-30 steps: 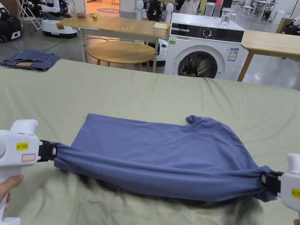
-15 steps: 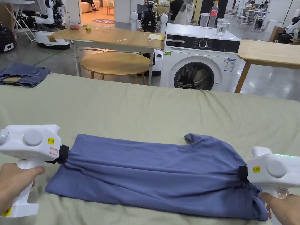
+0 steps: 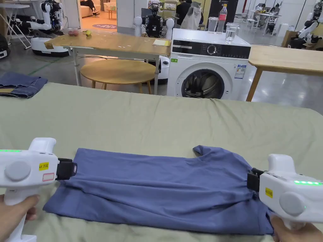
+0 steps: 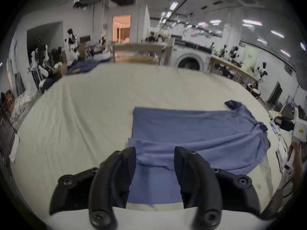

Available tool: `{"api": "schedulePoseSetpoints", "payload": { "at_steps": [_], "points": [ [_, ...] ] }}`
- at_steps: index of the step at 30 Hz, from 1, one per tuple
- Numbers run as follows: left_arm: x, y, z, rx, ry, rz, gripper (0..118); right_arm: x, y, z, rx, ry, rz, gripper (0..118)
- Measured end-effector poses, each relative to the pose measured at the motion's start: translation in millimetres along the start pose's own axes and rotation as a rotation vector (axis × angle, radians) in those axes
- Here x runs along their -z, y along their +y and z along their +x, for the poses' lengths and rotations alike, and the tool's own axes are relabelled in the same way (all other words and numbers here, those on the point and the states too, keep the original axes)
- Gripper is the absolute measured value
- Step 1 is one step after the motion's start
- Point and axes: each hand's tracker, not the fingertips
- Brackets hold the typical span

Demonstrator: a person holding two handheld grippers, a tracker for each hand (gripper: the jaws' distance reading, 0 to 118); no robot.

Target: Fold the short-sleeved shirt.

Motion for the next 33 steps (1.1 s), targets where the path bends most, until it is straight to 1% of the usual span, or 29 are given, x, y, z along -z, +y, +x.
{"api": "schedulePoseSetpoints", "payload": {
  "at_steps": [1,2,3,4,5,6,8,9,10,12,15,17,21,22,24,25,26,27,29,31,33],
  "points": [
    [-11.8,-3.5,3.4,0.023,-0.005,0.039,45,-12.5,-2.1,-6.2,-0.001,-0.014,0.032,8],
    [-21.8,-10.2,8.3,0.029,0.000,0.079,44,-22.5,-4.1,-12.1,-0.016,-0.030,0.055,2],
    [-32.0,-17.0,13.3,0.039,0.004,0.117,40,-32.1,-7.3,-18.2,-0.037,-0.051,0.081,1],
    [-41.8,-23.3,17.5,0.043,0.012,0.153,25,-43.3,-11.5,-20.5,-0.036,-0.020,0.116,0],
    [-49.7,-28.8,21.4,0.045,0.031,0.180,9,-50.5,-14.4,-23.2,-0.028,-0.005,0.116,0],
    [-56.2,-34.6,25.1,0.054,0.050,0.194,0,-57.3,-17.2,-25.5,-0.016,0.014,0.127,0],
    [-68.1,-47.7,30.7,0.054,0.094,0.229,0,-70.4,-25.1,-30.7,-0.006,0.008,0.133,0],
    [-73.1,-53.0,31.2,0.042,0.109,0.252,0,-76.1,-28.2,-31.3,0.016,0.027,0.139,0],
    [-76.6,-58.2,30.8,0.027,0.093,0.240,0,-81.3,-31.7,-32.3,0.028,0.039,0.135,0],
    [-81.9,-66.6,28.1,-0.007,0.078,0.229,0,-88.5,-38.6,-36.7,0.026,0.042,0.136,0],
    [-76.1,-69.9,13.7,-0.025,0.096,0.195,0,-95.5,-46.3,-38.2,0.013,0.043,0.135,0],
    [-68.5,-62.3,2.8,-0.069,0.055,0.109,0,-95.5,-49.3,-38.1,0.006,0.051,0.118,0],
    [-32.4,-30.8,-23.4,-0.116,0.044,-0.041,0,-89.4,-51.9,-32.7,0.002,0.042,0.084,0],
    [-20.1,-20.9,-30.2,-0.120,0.036,-0.098,6,-88.2,-53.0,-29.8,0.005,0.043,0.078,0],
    [1.8,-6.4,-41.4,-0.122,0.017,-0.170,31,-86.1,-55.1,-26.8,0.002,0.032,0.065,0],
    [4.6,-3.8,-35.1,-0.128,0.012,-0.221,42,-85.3,-56.3,-24.3,0.001,0.030,0.061,0],
    [15.3,0.2,-38.2,-0.128,0.028,-0.261,47,-84.5,-57.4,-22.0,0.000,0.024,0.053,0],
    [23.8,1.8,-40.1,-0.126,0.051,-0.288,51,-83.8,-58.3,-20.0,-0.002,0.020,0.047,0],
    [38.0,0.2,-39.1,-0.114,0.080,-0.402,56,-82.2,-61.7,-16.2,-0.003,0.010,0.033,0],
    [55.1,-8.0,-37.8,-0.084,0.120,-0.507,56,-80.9,-64.5,-12.1,0.000,0.004,0.022,0],
    [63.7,-22.1,-34.8,-0.055,0.115,-0.620,57,-80.4,-66.9,-10.8,-0.005,-0.004,0.009,0]
  ]
}}
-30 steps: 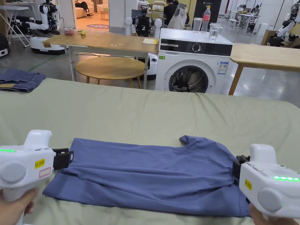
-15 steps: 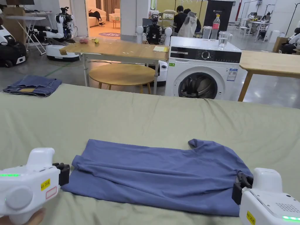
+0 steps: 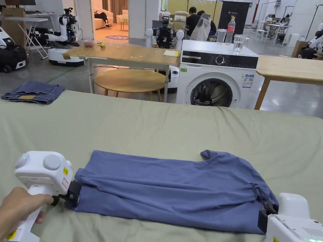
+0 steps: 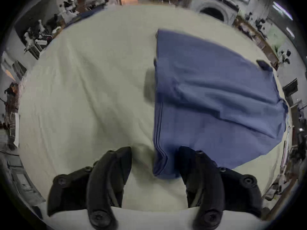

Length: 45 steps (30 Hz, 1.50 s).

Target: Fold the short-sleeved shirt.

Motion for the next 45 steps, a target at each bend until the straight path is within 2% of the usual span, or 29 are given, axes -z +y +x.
{"api": "schedulePoseSetpoints", "payload": {
  "at_steps": [2,3,5,7,11,14,15,17,18,19,21,23,24,25,27,28,29,31,39,41,43,45],
  "points": [
    [-2.7,-7.2,1.4,-0.009,-0.010,0.075,57,1.1,-2.5,2.4,-0.003,-0.004,-0.010,0],
    [-6.4,-9.9,3.9,-0.019,-0.009,0.075,52,1.6,-4.1,3.1,-0.004,-0.006,-0.014,0],
    [-9.0,-19.3,13.0,0.041,0.017,0.118,32,3.5,-6.5,5.4,-0.003,-0.009,-0.023,0],
    [-8.6,-27.2,21.1,0.070,0.018,0.139,3,6.9,-8.2,7.2,0.007,-0.009,-0.035,0],
    [-16.2,-35.5,19.7,0.076,0.005,0.192,0,16.6,-4.3,18.3,0.037,-0.002,-0.072,0],
    [-30.8,-46.2,13.4,0.057,-0.038,0.241,0,29.3,9.6,30.7,0.015,-0.029,-0.115,0],
    [-36.1,-50.9,12.0,0.048,-0.065,0.260,0,36.3,14.8,36.7,0.002,-0.047,-0.147,3],
    [-44.0,-54.3,5.0,0.050,-0.067,0.282,0,54.4,24.5,49.8,0.007,-0.038,-0.191,36],
    [-47.7,-57.8,4.1,0.044,-0.077,0.297,0,65.0,27.6,55.5,0.006,-0.043,-0.238,47],
    [-51.0,-61.3,3.1,0.036,-0.082,0.316,0,75.6,29.7,61.8,0.013,-0.036,-0.283,49],
    [-47.2,-59.7,-1.5,0.036,-0.088,0.312,0,100.2,28.7,68.5,-0.008,-0.013,-0.393,49],
    [-45.6,-60.6,-1.9,0.034,-0.089,0.320,0,121.7,19.5,73.7,0.018,0.039,-0.498,48],
    [-43.7,-60.1,-2.1,0.030,-0.089,0.317,0,129.7,14.1,75.2,0.042,0.074,-0.539,42],
    [-41.0,-60.6,-1.8,0.025,-0.088,0.314,0,136.2,7.4,75.1,0.054,0.079,-0.578,26],
    [-36.3,-62.3,0.5,0.029,-0.080,0.307,0,137.3,-2.3,74.0,0.086,0.099,-0.565,4],
    [-33.5,-62.1,1.5,0.032,-0.073,0.302,0,131.4,-1.9,72.0,0.087,0.088,-0.515,2],
    [-31.5,-63.6,2.7,0.035,-0.067,0.304,0,131.3,-2.2,68.8,0.086,0.108,-0.528,1],
    [-31.2,-64.5,2.8,0.037,-0.065,0.303,0,122.7,-1.8,63.1,0.006,0.074,-0.490,0],
    [-79.5,-78.0,-6.8,0.015,-0.128,0.385,0,57.5,29.0,70.9,0.017,0.085,-0.382,0],
    [-93.9,-88.5,-7.2,0.025,-0.142,0.398,0,37.1,31.2,71.2,0.000,0.089,-0.378,0],
    [-104.2,-103.5,-8.0,0.062,-0.112,0.407,0,15.9,27.9,68.0,-0.050,0.066,-0.368,0],
    [-111.0,-123.3,-12.6,0.062,-0.116,0.406,0,-5.2,19.2,69.7,-0.054,0.065,-0.364,0]
  ]
}}
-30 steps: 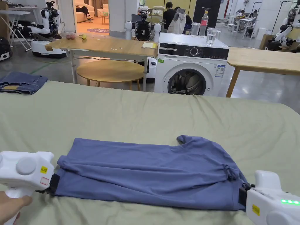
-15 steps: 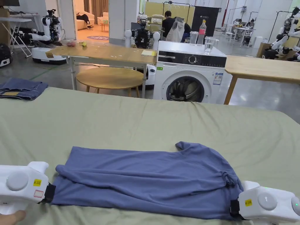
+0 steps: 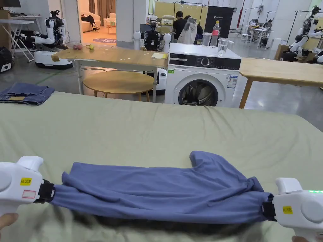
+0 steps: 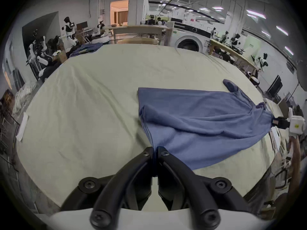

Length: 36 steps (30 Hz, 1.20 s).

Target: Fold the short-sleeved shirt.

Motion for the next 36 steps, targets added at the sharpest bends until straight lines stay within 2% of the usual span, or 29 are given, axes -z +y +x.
{"api": "schedulePoseSetpoints", "payload": {
  "at_steps": [6,11,15,17,18,19,21,24,27,30,31,32,34,36],
  "points": [
    [-22.7,-65.1,-7.3,-0.007,-0.006,-0.024,0,-21.8,-65.2,-5.6,0.009,-0.025,-0.080,0],
    [-2.0,-107.2,-10.0,-0.027,0.015,-0.076,0,-5.0,-111.1,-12.1,0.003,-0.045,-0.125,0],
    [19.8,-119.1,-7.0,-0.029,0.037,-0.097,0,11.7,-117.1,-11.5,0.019,-0.051,-0.122,1],
    [25.6,-120.3,-7.0,-0.035,0.044,-0.093,0,12.0,-115.5,-13.0,0.018,-0.056,-0.114,8],
    [25.5,-119.3,-7.6,-0.044,0.043,-0.089,0,10.5,-112.4,-14.4,0.014,-0.061,-0.120,16],
    [22.0,-117.6,-6.6,-0.062,0.040,-0.084,8,7.9,-109.7,-15.2,0.002,-0.076,-0.124,28],
    [15.1,-111.4,-7.0,-0.084,0.036,-0.083,27,-2.8,-103.2,-18.6,-0.043,-0.158,-0.108,35],
    [-1.7,-98.2,-4.0,-0.107,0.039,0.026,28,-25.1,-83.4,-24.3,-0.048,-0.176,0.015,48],
    [-16.9,-82.1,10.1,-0.100,0.009,0.180,28,-40.8,-64.3,-35.9,-0.009,-0.152,0.162,48],
    [-24.6,-65.8,31.7,-0.032,0.041,0.321,28,-46.9,-48.4,-53.3,0.033,-0.101,0.302,47],
    [-26.9,-61.8,40.7,-0.008,0.062,0.365,28,-48.3,-44.6,-60.1,0.044,-0.082,0.352,44],
    [-29.4,-57.9,50.7,0.019,0.077,0.419,28,-49.8,-41.6,-68.7,0.044,-0.060,0.415,36],
    [-31.7,-52.0,64.7,0.054,0.097,0.490,28,-49.6,-35.3,-84.5,0.034,-0.051,0.483,6],
    [-32.3,-46.2,78.5,0.081,0.109,0.547,21,-49.6,-29.5,-98.5,0.035,-0.042,0.541,0]
  ]
}}
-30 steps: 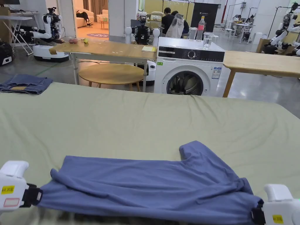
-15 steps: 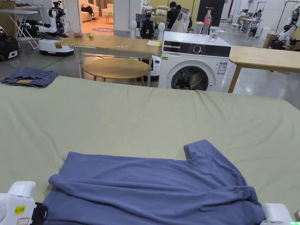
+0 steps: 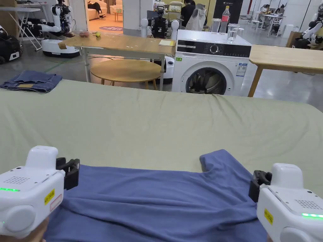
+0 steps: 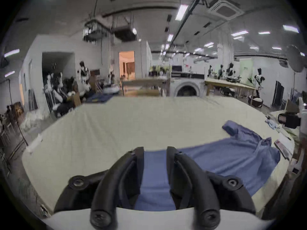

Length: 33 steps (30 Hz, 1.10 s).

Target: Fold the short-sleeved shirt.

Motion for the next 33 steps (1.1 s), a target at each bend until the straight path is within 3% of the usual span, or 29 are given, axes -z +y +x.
{"api": "schedulePoseSetpoints", "payload": {
  "at_steps": [1,2,4,9,12,18,21,23,25,31,33],
  "points": [
    [0.5,3.3,6.0,0.007,0.003,0.023,4,1.5,2.5,-6.1,0.007,0.020,0.018,0],
    [3.6,4.4,8.8,0.018,0.005,0.055,0,4.9,4.3,-13.8,0.010,0.040,0.035,0],
    [7.6,6.3,14.7,0.039,0.063,0.121,0,9.4,7.6,-23.4,0.013,0.033,0.046,0],
    [28.6,25.4,7.3,-0.050,0.010,0.058,0,25.9,12.2,-37.6,0.021,0.050,0.055,0],
    [59.9,44.1,-13.2,-0.067,0.006,-0.046,0,38.5,11.6,-41.6,0.000,0.071,0.038,0],
    [167.8,47.9,-73.9,-0.201,-0.081,-0.447,0,62.2,6.6,-39.7,-0.022,0.085,-0.018,0],
    [216.7,41.5,-95.6,-0.224,-0.073,-0.612,13,72.2,3.7,-35.8,-0.034,0.083,-0.050,0],
    [229.2,35.6,-95.6,-0.230,-0.077,-0.673,33,77.5,0.5,-33.2,-0.036,0.078,-0.070,0],
    [246.0,30.4,-100.6,-0.219,-0.058,-0.712,43,81.9,-2.8,-30.4,-0.045,0.068,-0.088,0],
    [279.3,1.9,-96.2,-0.158,-0.032,-0.830,46,89.8,-15.2,-21.1,-0.046,0.047,-0.136,0],
    [272.4,6.2,-87.5,-0.132,-0.009,-0.797,39,91.3,-18.3,-18.4,-0.045,0.042,-0.151,0]
  ]
}}
